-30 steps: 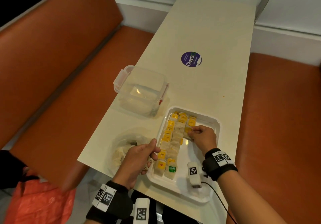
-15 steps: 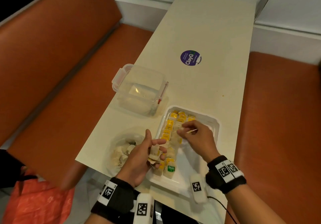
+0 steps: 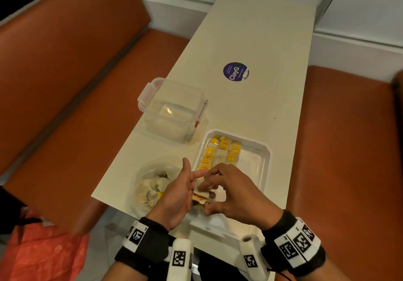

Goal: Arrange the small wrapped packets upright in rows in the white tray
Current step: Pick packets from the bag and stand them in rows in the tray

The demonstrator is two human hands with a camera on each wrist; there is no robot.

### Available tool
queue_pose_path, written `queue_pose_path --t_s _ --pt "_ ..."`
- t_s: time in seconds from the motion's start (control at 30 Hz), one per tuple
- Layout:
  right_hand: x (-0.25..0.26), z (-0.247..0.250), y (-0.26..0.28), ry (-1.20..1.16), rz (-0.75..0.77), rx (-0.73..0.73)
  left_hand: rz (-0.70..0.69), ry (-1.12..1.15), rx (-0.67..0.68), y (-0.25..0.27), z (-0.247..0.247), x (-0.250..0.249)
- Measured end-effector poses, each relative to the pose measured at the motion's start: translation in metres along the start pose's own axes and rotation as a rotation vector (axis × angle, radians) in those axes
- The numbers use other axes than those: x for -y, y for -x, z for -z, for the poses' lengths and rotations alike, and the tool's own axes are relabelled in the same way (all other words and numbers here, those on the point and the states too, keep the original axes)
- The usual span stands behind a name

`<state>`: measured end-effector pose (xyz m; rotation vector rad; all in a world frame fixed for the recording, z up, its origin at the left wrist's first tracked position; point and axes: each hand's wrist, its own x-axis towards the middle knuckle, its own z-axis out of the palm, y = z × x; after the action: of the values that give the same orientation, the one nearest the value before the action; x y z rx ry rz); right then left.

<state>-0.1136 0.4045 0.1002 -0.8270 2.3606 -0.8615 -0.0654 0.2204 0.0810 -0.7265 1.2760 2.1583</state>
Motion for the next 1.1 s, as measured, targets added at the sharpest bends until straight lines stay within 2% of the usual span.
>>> queue_pose_path --t_s 0.1,0.23,0.4,0.57,0.73,0.8,0.87,0.97,1.03,1.1 --pt "0.002 -0.005 0.002 0.039 0.020 -0.045 -0.021 -0.018 -0.017 0.004 -0.002 0.000" --pt "-0.001 -0.010 0.000 -0.032 0.007 -0.169 -0.048 -0.015 -0.027 0.004 -0.002 0.000" --pt "-0.002 0.003 0.001 -0.289 -0.056 -0.235 -0.060 -0.049 -0.034 0.007 -0.002 0.004" --pt "-0.008 0.009 0.003 -0.345 -0.062 -0.297 -0.001 0.073 0.007 0.007 -0.002 0.007" --pt "-0.014 0.012 0.007 -0.578 -0.124 -0.400 -0.068 -0.047 -0.037 0.007 -0.003 0.009" --pt "-0.016 0.013 0.008 -0.665 -0.122 -0.393 -0.049 -0.095 -0.036 0.009 -0.004 0.007" --pt "-0.018 0.014 0.009 -0.768 -0.110 -0.374 -0.041 -0.215 -0.103 0.010 -0.004 0.005" --pt "-0.024 0.017 0.010 -0.801 -0.059 -0.285 -0.114 -0.276 -0.205 0.008 -0.006 0.003" --pt "-0.028 0.019 0.010 -0.764 -0.007 -0.177 -0.159 -0.221 -0.155 0.008 -0.008 0.000" --pt "-0.030 0.020 0.009 -0.754 0.011 -0.086 -0.167 -0.244 -0.046 0.008 -0.011 -0.003"
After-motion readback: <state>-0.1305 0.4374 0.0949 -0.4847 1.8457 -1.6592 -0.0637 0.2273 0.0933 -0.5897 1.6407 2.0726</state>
